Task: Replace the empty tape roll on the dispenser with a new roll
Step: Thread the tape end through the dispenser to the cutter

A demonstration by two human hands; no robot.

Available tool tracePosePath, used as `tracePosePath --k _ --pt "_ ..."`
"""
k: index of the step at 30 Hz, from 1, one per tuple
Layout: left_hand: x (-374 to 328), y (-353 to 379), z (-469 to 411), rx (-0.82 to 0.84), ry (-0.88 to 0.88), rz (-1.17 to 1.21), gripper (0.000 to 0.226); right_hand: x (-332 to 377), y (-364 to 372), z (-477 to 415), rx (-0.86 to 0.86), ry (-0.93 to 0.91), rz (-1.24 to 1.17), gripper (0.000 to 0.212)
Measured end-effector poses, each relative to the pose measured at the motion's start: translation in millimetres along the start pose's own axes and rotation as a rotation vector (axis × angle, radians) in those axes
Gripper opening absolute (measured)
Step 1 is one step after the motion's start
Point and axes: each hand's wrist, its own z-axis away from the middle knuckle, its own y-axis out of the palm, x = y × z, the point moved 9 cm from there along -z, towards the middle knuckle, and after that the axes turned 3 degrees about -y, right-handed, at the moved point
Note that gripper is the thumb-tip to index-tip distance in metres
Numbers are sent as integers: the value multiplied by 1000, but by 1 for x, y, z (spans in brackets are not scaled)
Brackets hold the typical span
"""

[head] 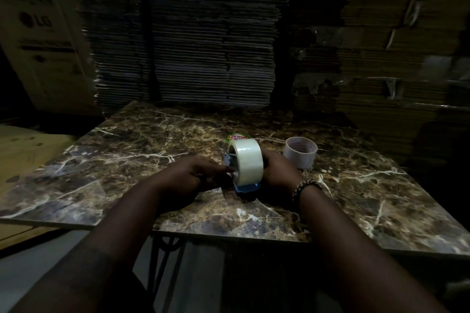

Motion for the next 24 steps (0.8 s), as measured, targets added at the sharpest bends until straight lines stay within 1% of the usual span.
tracePosePath --k 2,4,6,9,11,13,14,16,17,19,21,22,24 --pt "0 2 0 -2 -3 4 39 -1 -1 -1 -3 -3 5 58" --pt "3 0 -1 -7 -17 1 43 -2 -2 -1 -11 -3 6 58" --pt "6 -2 -3 -17 -25 -4 46 -2 -2 -1 -15 -11 15 63" --pt "3 -3 -1 -40 -13 -42 41 -3 -4 -3 -41 -44 52 73" --pt "1 -6 -2 -46 6 -122 43 -4 -7 -4 -64 -54 67 72" --pt "2 -11 -5 -45 7 -214 53 -4 -10 -4 -76 -49 85 66" --pt "4 -12 -6 -51 -1 -217 60 -3 -11 -3 -83 -48 92 65" --pt "8 -11 -7 -52 -19 -98 69 -1 -16 0 -124 -64 170 60" --pt "8 -9 -6 -38 -20 -46 66 2 -17 2 -138 -77 215 57" --pt "6 -9 -6 -16 -31 0 50 2 -18 3 -145 -93 252 53" --pt "3 -17 -6 -12 -2 -116 29 2 -18 3 -151 -98 268 50" --pt "2 -21 -6 -13 17 -190 28 3 -18 3 -157 -105 282 49" --pt "1 -27 -4 -42 26 -236 38 9 -20 7 -182 -121 327 46"
